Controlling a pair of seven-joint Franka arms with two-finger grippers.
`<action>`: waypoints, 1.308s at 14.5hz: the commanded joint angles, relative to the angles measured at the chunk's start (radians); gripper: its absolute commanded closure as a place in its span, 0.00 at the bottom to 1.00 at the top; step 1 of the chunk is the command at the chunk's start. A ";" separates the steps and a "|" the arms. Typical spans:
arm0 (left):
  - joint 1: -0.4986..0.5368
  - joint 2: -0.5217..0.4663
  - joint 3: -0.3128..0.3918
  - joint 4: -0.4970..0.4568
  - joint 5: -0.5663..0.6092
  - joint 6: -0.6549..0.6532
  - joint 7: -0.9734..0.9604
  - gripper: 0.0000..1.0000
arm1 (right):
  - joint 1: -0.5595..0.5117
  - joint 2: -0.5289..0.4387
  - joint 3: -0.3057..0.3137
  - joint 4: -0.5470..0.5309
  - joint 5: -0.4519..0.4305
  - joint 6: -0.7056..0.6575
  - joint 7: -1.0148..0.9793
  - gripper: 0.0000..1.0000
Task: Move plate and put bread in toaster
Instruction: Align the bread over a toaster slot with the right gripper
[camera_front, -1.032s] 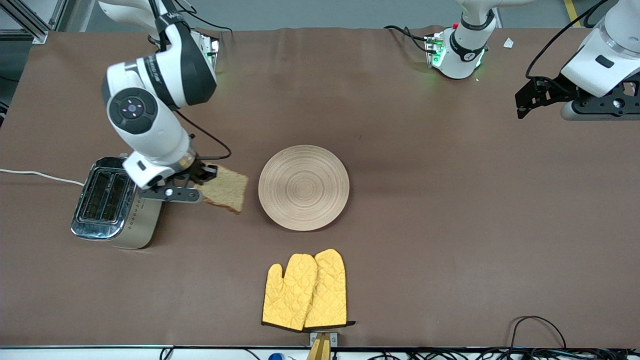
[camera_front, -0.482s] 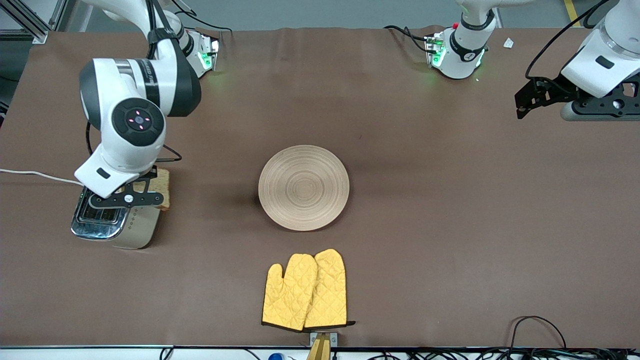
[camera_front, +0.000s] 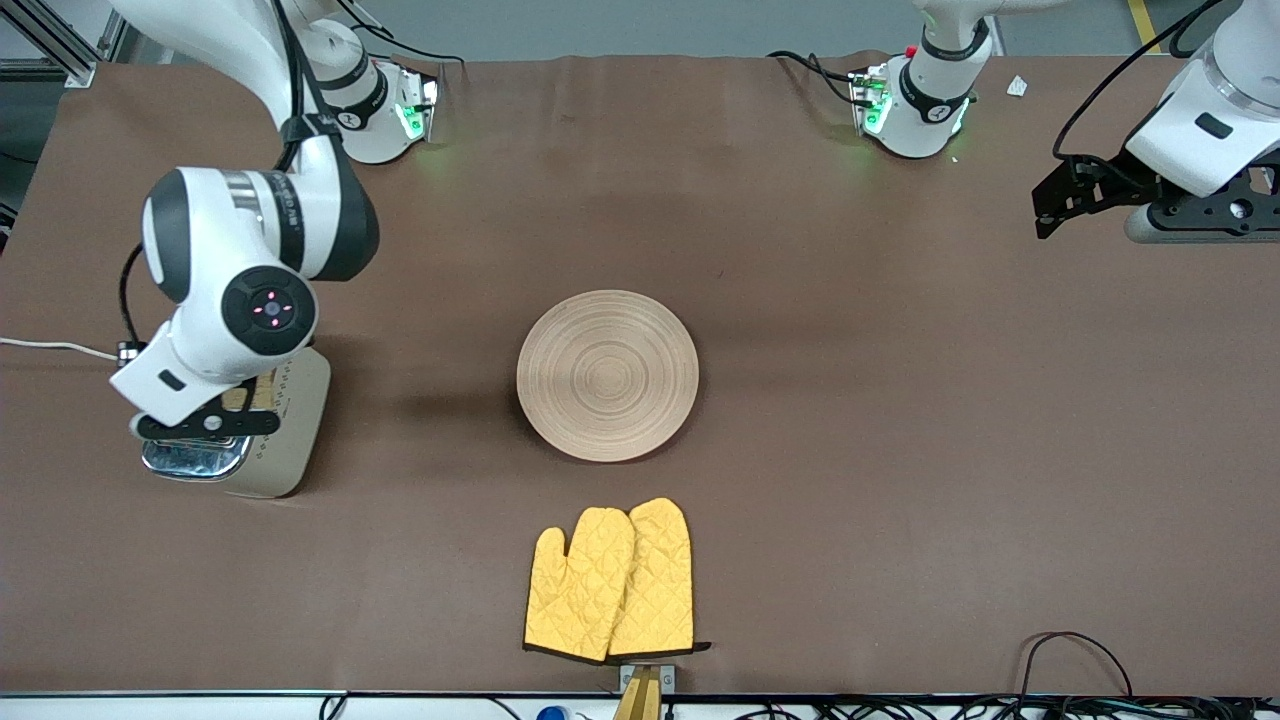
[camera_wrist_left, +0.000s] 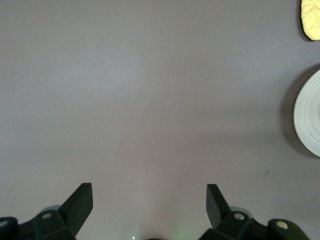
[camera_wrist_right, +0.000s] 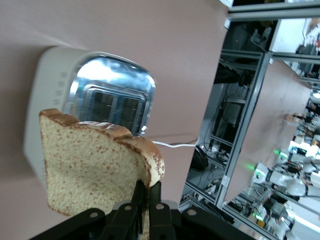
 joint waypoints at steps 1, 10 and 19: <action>0.005 -0.004 0.007 0.007 -0.015 0.004 0.012 0.00 | -0.041 0.020 0.010 0.026 -0.030 -0.020 0.043 1.00; 0.006 -0.004 0.017 0.008 -0.017 0.007 0.012 0.00 | -0.055 0.065 0.011 0.016 -0.024 -0.061 0.224 1.00; 0.006 -0.004 0.021 0.008 -0.018 0.007 0.011 0.00 | -0.067 0.081 0.011 0.009 -0.025 -0.071 0.249 0.99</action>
